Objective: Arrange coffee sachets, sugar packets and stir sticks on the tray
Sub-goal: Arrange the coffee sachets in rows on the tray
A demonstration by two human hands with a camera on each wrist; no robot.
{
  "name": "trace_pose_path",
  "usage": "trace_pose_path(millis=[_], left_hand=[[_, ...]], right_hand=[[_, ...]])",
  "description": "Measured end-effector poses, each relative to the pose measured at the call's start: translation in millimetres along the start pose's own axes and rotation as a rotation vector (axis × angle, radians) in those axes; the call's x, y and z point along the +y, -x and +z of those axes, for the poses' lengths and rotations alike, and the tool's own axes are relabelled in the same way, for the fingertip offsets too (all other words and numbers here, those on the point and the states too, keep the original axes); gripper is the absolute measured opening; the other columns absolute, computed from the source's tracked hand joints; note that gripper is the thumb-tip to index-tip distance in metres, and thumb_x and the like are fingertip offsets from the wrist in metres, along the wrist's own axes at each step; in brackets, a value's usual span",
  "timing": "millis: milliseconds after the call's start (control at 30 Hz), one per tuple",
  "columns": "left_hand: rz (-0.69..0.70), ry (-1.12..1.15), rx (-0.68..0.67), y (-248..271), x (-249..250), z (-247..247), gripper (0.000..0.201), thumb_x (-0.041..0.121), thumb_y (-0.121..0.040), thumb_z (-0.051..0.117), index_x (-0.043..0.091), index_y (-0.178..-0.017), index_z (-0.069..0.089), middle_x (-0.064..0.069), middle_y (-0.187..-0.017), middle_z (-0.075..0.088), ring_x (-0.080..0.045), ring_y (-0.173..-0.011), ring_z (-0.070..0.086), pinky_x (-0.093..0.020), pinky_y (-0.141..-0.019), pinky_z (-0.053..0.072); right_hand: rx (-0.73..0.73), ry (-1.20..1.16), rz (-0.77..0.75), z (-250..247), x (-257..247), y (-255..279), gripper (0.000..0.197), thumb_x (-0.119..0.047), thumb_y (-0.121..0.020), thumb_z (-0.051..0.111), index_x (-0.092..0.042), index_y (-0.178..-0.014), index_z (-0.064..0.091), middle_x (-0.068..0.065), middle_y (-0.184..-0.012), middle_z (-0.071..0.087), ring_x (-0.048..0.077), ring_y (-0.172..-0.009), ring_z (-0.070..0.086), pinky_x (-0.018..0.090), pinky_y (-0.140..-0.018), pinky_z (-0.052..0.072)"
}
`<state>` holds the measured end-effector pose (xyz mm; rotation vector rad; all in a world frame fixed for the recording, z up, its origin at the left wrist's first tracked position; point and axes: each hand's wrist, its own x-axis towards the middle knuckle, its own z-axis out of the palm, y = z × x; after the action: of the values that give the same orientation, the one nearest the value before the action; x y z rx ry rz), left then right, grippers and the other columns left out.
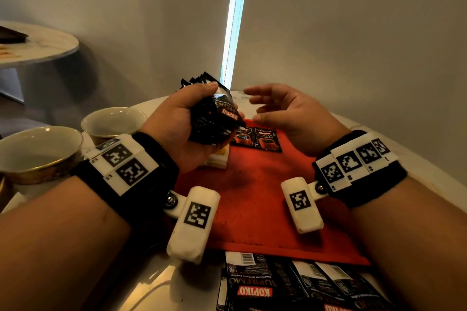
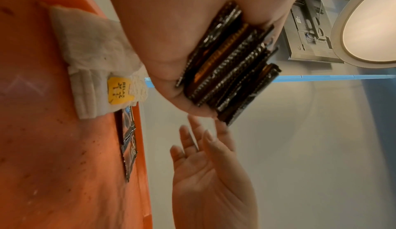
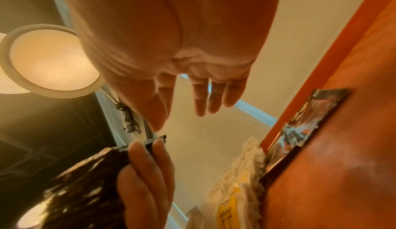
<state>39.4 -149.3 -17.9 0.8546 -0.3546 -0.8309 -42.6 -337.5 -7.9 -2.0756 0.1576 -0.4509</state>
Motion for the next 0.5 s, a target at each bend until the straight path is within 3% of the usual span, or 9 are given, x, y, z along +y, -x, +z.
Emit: trace_pose_path(millis=[67,133,233,333,433,500], left_hand=[[-0.002,0.012,0.004,0.1,-0.7,0.2,0.053,0.03,-0.094,0.056,0.003,-0.14,0.052,-0.018,-0.113,0.065,-0.026,-0.088,0.069,-0.03,-0.067,0.06],[-0.005,0.011,0.01,0.4,-1.5,0.2,0.05,0.029,-0.093,0.057,0.006,-0.137,0.055,-0.017,-0.111,0.066,-0.026,-0.086,0.068,-0.031,-0.066,0.059],[-0.022,-0.012,-0.007,0.9,-3.4,0.3,0.042,0.032,-0.092,0.06,0.009,-0.127,0.062,-0.014,-0.103,0.069,-0.024,-0.08,0.071,-0.033,-0.066,0.059],[-0.022,-0.022,-0.03,0.9,-3.7,-0.1,0.032,0.038,-0.092,0.061,0.011,-0.107,0.068,-0.011,-0.096,0.071,-0.023,-0.076,0.071,-0.032,-0.066,0.059],[-0.015,-0.018,-0.039,0.3,-3.7,-0.1,0.031,0.041,-0.093,0.059,0.011,-0.096,0.069,-0.01,-0.087,0.072,-0.022,-0.071,0.071,-0.03,-0.065,0.058],[-0.018,-0.029,-0.04,1.0,-3.5,0.4,0.028,0.038,-0.094,0.057,0.013,-0.094,0.068,-0.009,-0.085,0.072,-0.02,-0.071,0.07,-0.028,-0.063,0.057]], right_hand=[[-0.083,0.034,-0.072,4.5,-5.1,4.1,0.057,-0.007,-0.084,0.074,-0.056,-0.112,0.066,-0.011,-0.131,0.06,0.012,-0.119,0.056,0.041,-0.099,0.054],[-0.118,0.048,-0.093,9.1,-7.3,3.5,0.061,-0.01,-0.086,0.073,-0.062,-0.114,0.061,-0.025,-0.128,0.06,0.007,-0.122,0.053,0.042,-0.101,0.052],[-0.111,0.073,-0.137,14.5,-10.5,3.6,0.051,-0.021,-0.082,0.072,-0.055,-0.118,0.06,-0.034,-0.113,0.066,-0.004,-0.115,0.057,0.03,-0.098,0.051],[-0.067,0.031,-0.176,16.1,-9.8,4.9,0.049,-0.007,-0.085,0.069,-0.039,-0.121,0.065,-0.023,-0.11,0.071,-0.007,-0.109,0.062,0.024,-0.095,0.051],[-0.036,-0.023,-0.194,17.9,-5.8,3.9,0.042,-0.027,-0.076,0.074,-0.032,-0.118,0.072,-0.004,-0.121,0.072,0.013,-0.117,0.065,0.047,-0.107,0.048],[-0.029,-0.038,-0.193,18.0,-2.1,2.7,0.043,-0.032,-0.075,0.076,-0.029,-0.117,0.074,-0.001,-0.122,0.072,0.019,-0.118,0.065,0.05,-0.108,0.047]])
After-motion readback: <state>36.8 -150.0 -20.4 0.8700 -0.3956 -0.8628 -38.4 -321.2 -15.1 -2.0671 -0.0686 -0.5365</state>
